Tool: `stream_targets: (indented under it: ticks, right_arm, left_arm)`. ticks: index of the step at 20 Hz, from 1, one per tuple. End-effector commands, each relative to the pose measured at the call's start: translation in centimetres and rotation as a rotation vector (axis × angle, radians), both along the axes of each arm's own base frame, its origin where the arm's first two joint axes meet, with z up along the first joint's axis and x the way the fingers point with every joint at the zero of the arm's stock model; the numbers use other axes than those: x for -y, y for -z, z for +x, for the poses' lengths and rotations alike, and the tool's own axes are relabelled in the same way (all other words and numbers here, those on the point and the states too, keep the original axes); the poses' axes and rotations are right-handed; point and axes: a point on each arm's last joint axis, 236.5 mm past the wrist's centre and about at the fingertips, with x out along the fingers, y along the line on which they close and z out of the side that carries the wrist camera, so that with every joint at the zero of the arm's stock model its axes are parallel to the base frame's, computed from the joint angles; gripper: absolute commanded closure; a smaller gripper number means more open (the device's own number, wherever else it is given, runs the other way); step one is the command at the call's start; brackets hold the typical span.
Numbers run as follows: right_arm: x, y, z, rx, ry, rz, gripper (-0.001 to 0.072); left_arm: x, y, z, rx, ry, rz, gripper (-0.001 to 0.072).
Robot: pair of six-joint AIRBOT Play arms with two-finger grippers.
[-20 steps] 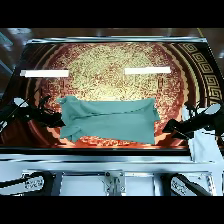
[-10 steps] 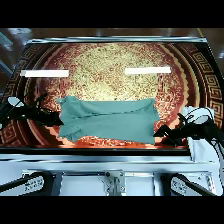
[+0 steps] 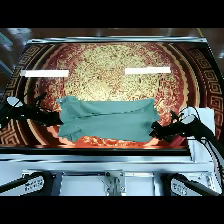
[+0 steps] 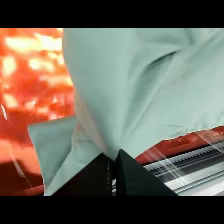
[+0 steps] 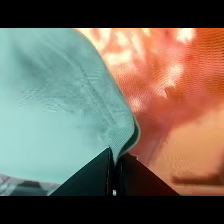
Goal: Fold the shirts.
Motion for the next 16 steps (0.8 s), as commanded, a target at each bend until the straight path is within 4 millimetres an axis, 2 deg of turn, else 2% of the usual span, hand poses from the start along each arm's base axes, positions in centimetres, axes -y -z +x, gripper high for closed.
stream_targets:
  ticks: [1,2,3,4,5,7,8,9,10,12,13,14,16]
  right_arm:
    - [-1.9,-2.9,1.6,0.109,-0.078,0.074,0.0648]
    - [-1.9,-4.8,2.5,0.177,-0.124,0.069,0.0648]
    - [-2.0,-7.4,3.9,0.273,-0.182,0.063,0.0648]
    - [-2.0,-11.2,5.6,0.404,-0.242,0.042,0.0648]
    - [-1.8,-15.7,7.2,0.541,-0.285,0.01,0.0648]
    - [-1.0,-27.8,10.1,0.876,-0.3,-0.114,0.0648]
    - [-0.4,-35.3,10.5,1.072,-0.284,-0.197,0.0648]
    - [0.3,-42.3,9.8,1.248,-0.264,-0.286,0.0648]
    - [0.9,-49.1,7.9,1.414,-0.243,-0.383,0.0648]
    - [2.3,-59.1,2.9,1.631,-0.168,-0.547,0.0648]
    - [2.9,-62.3,0.5,1.69,-0.123,-0.597,0.0648]
    - [3.3,-64.7,-2.0,1.733,-0.083,-0.629,0.0648]
    - [3.3,-67.1,-5.8,1.778,-0.048,-0.656,0.0648]
  left_arm:
    - [-0.3,-2.5,1.7,0.091,0.007,0.018,0.0669]
    - [-0.6,-4.9,3.0,0.167,0.006,0.032,0.0668]
    - [-0.9,-8.3,4.5,0.268,0.006,0.05,0.0669]
    - [-1.1,-12.2,5.7,0.373,0.002,0.069,0.0669]
    - [-1.3,-17.4,6.7,0.5,-0.014,0.088,0.0669]
    - [-1.3,-28.6,7.0,0.767,-0.042,0.122,0.0668]
    - [-1.1,-34.9,5.9,0.916,-0.053,0.141,0.0669]
    - [-0.8,-40.5,4.2,1.052,-0.062,0.155,0.0669]
    - [-0.4,-46.0,1.8,1.189,-0.076,0.164,0.067]
    - [0.6,-54.2,-3.7,1.397,-0.107,0.159,0.0669]
    - [1.1,-57.3,-6.5,1.482,-0.125,0.147,0.0669]
    - [1.5,-59.5,-9.1,1.551,-0.139,0.14,0.067]
    - [1.7,-62.0,-13.3,1.645,-0.169,0.159,0.067]
